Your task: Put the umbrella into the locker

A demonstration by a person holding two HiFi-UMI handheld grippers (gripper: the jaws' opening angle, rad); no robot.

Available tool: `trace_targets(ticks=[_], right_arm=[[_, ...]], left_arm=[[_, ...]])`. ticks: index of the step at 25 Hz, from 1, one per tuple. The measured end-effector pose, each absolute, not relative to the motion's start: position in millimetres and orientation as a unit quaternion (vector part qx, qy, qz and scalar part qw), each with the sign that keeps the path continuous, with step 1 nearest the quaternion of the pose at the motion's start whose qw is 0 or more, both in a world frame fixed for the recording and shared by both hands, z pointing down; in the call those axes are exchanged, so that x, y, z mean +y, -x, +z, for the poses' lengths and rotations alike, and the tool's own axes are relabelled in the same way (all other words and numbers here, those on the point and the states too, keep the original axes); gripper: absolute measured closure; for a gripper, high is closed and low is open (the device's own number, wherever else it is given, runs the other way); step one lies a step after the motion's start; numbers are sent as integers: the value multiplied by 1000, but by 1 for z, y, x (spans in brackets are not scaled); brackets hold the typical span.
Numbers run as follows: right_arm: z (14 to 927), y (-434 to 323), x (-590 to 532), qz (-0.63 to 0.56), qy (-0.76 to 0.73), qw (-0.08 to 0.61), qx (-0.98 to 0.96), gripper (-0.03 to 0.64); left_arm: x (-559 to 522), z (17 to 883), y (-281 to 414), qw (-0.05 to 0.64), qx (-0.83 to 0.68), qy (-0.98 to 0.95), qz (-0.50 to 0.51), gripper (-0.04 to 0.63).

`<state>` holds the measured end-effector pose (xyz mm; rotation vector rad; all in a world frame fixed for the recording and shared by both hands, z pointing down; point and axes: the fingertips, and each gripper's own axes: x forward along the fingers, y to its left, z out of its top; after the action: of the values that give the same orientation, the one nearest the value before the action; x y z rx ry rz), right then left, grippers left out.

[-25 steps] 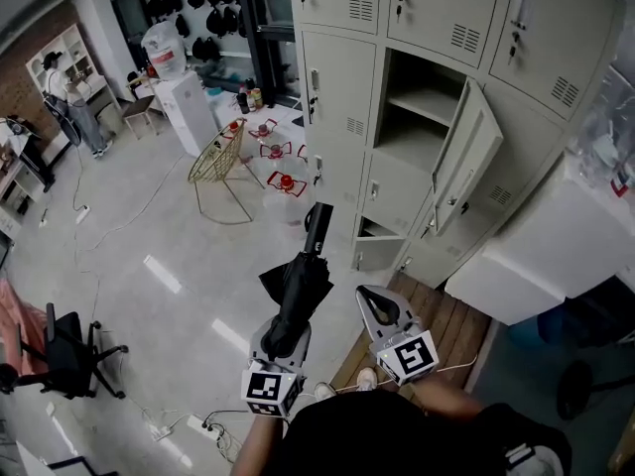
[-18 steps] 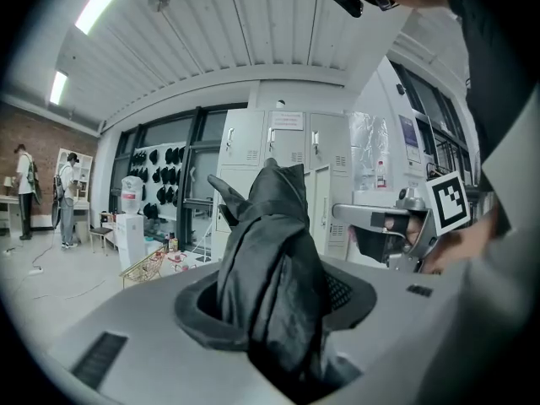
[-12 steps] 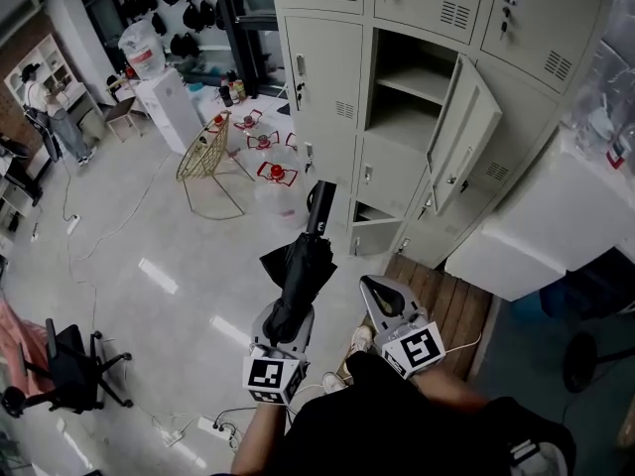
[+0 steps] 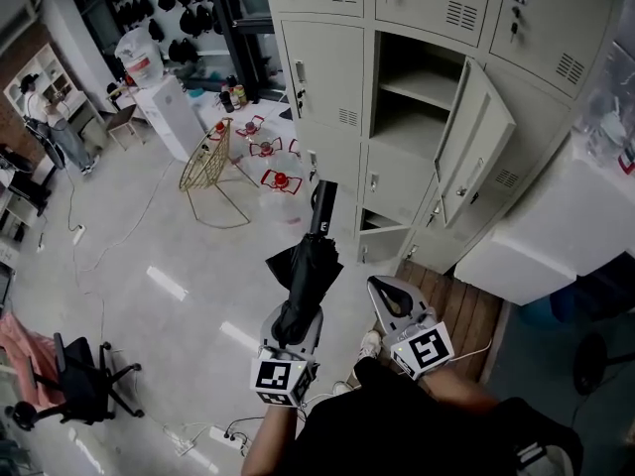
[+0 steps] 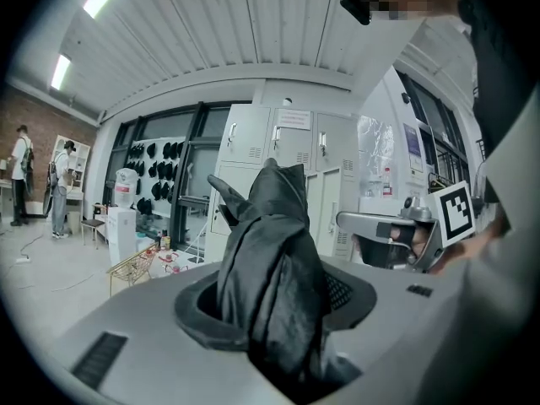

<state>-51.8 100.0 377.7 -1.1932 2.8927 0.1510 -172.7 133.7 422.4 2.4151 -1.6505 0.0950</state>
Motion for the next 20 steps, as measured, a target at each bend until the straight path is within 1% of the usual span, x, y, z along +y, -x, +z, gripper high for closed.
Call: trace_targets(ticks=[4, 12, 20], right_arm=[[382, 50, 78, 50, 384, -1, 922, 618], [374, 44, 18, 63, 400, 2, 915, 618], [385, 5, -39, 58, 427, 5, 902, 618]], left_arm=[[109, 425, 171, 112, -557, -823, 29, 391], [45, 439, 161, 142, -547, -824, 34, 391], [-20, 442, 136, 135, -534, -833, 43, 391]])
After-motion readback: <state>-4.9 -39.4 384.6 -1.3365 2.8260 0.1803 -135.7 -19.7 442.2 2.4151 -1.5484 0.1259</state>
